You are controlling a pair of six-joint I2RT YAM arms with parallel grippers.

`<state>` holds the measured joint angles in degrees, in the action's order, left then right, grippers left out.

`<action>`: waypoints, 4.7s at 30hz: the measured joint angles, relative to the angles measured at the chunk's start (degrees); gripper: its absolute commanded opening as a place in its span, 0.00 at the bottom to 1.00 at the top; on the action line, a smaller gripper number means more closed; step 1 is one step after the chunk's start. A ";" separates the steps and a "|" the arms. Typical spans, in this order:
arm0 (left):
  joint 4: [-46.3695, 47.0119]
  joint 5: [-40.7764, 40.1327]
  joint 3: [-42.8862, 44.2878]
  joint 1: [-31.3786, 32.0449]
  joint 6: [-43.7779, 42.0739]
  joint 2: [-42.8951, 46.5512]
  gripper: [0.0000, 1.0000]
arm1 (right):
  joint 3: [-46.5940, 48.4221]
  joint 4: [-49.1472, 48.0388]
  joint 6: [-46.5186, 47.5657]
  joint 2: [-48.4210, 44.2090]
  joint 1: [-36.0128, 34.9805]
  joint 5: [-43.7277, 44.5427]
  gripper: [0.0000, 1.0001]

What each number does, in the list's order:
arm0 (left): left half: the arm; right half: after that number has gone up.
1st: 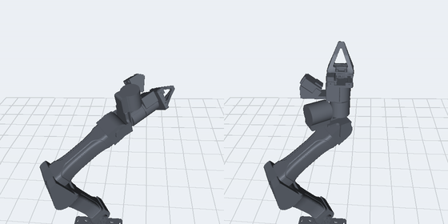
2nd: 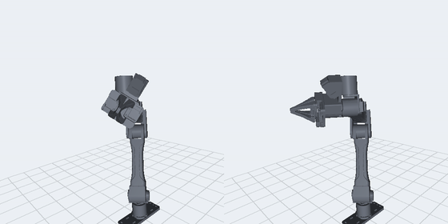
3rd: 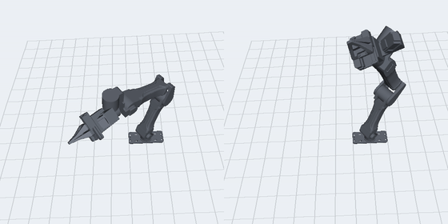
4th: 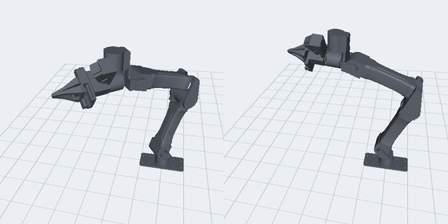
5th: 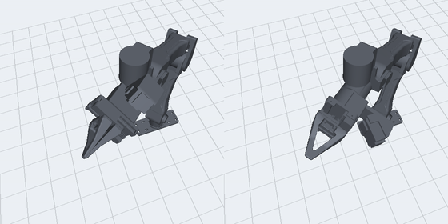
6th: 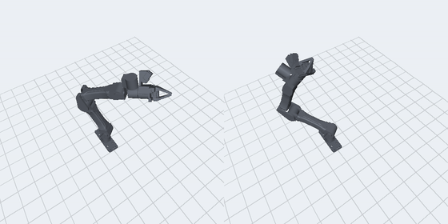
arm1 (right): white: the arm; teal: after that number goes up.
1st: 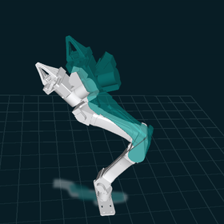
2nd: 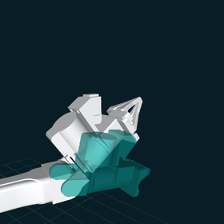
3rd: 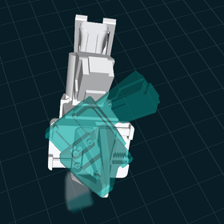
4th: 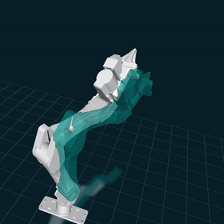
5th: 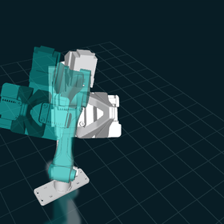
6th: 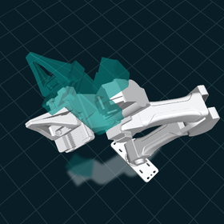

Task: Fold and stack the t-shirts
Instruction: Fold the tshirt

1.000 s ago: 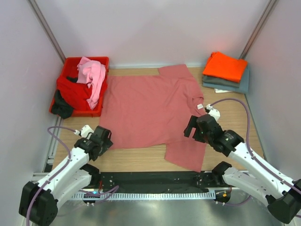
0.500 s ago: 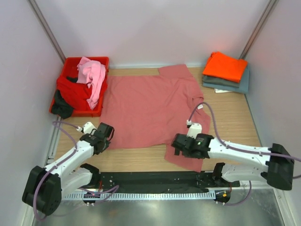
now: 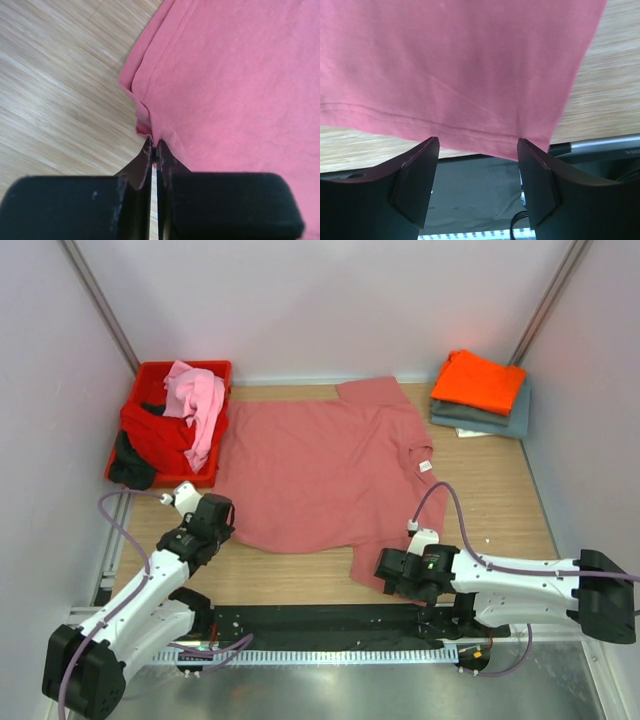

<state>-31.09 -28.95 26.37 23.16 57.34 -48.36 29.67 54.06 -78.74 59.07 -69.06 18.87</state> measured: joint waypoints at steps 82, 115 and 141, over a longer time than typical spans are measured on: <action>-16.92 10.21 48.57 -13.16 -16.04 -49.83 0.00 | 85.42 4.90 68.41 59.06 43.15 8.41 0.01; -17.09 10.34 39.47 -8.92 -16.50 -29.66 0.88 | 54.25 -8.33 58.77 37.24 53.05 3.72 1.00; 8.92 20.15 10.34 -14.27 -9.14 -23.28 0.91 | 19.30 -34.42 45.11 32.48 78.29 -31.50 0.49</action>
<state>-22.17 -8.80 36.71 8.88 48.21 -71.64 48.97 19.64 -33.63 91.55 9.23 -12.62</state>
